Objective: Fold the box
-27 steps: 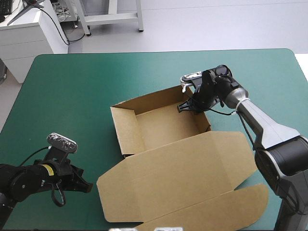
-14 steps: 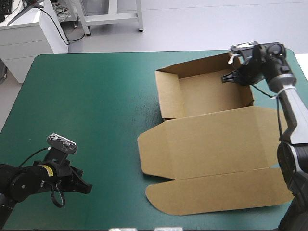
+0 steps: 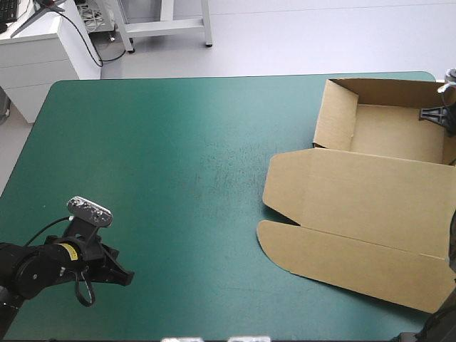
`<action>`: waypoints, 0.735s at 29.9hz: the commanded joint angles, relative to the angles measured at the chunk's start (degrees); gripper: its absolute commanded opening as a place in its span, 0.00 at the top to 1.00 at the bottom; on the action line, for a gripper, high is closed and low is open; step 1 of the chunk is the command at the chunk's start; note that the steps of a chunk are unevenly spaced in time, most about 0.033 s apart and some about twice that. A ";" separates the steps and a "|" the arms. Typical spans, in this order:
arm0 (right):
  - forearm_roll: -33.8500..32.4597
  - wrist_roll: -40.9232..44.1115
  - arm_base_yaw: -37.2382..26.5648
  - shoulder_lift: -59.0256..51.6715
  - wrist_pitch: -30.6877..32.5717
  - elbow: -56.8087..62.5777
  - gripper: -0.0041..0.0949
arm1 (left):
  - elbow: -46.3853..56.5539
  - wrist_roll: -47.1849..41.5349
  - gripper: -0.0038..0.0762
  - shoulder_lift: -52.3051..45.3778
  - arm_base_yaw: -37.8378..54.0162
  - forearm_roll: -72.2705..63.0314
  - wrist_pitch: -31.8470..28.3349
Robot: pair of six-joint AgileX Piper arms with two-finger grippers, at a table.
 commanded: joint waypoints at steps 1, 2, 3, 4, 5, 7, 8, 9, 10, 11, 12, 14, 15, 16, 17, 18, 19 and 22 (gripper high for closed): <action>1.21 -0.39 -4.00 -1.63 -1.13 -2.05 0.98 | -1.40 -0.35 0.96 -0.18 -0.03 0.51 -2.34; 1.58 -0.39 -4.75 -1.15 -0.85 -2.05 0.98 | -1.40 -0.35 0.96 -0.18 -0.03 0.51 -2.34; 1.58 -0.39 -5.42 -0.81 -0.85 -2.05 0.98 | -1.40 -0.35 0.96 -0.18 -0.03 0.51 -2.34; 1.58 -0.39 -5.99 -0.58 -1.00 -2.05 0.98 | -1.40 -0.35 0.96 -0.18 -0.03 0.62 -2.23; 1.58 -0.72 -6.33 -0.05 -1.07 -2.05 0.97 | -1.40 -0.35 0.96 -0.18 -0.03 0.76 -2.23; 1.67 -2.89 -6.68 0.53 -1.19 -2.05 0.95 | -1.40 -0.35 0.96 -0.18 -0.03 1.27 -2.23; 1.67 -3.67 -6.78 0.71 -1.19 -2.05 0.93 | -1.40 -0.35 0.96 -0.18 -0.03 1.61 -2.23; 1.57 -4.24 -6.78 0.91 -1.19 -2.05 0.90 | -1.40 -0.35 0.96 -0.18 -0.03 1.93 -2.34; 1.57 -4.28 -6.78 1.08 -1.62 -2.05 0.85 | -1.40 -0.35 0.96 -0.18 -0.03 1.91 -2.48; 1.57 -4.28 -6.78 1.05 -1.99 -2.05 0.81 | -1.40 -0.35 0.96 -0.18 -0.03 1.91 -2.71; 1.57 -4.28 -6.78 1.15 -2.52 -2.05 0.73 | -1.40 -0.35 0.96 -0.18 -0.03 1.95 -2.80; 1.57 -4.28 -6.78 1.15 -3.45 -2.05 0.55 | -1.40 -0.35 0.96 -0.18 -0.03 2.05 -2.80; 1.44 -3.70 -6.78 1.15 -3.93 -2.05 0.45 | -1.40 -0.35 0.96 -0.18 -0.03 2.05 -2.93; 1.11 -3.30 -6.78 1.15 -4.22 -2.05 0.36 | -1.40 -0.35 0.96 -0.18 -0.03 2.05 -3.05; 1.11 -2.87 -6.78 1.05 -4.48 -2.14 0.27 | -1.40 -0.35 0.96 -0.18 -0.03 2.05 -3.05; 1.11 -2.76 -6.78 1.05 -4.45 -2.44 0.19 | -1.40 -0.35 0.96 -0.18 -0.03 2.05 -3.05; 1.11 -2.76 -6.78 1.05 -3.96 -2.79 0.14 | -1.40 -0.35 0.96 -0.18 -0.03 2.05 -3.05; 0.96 -3.02 -6.78 0.47 -1.35 -4.71 0.08 | -1.40 -0.13 0.96 -0.18 -0.03 2.05 -3.05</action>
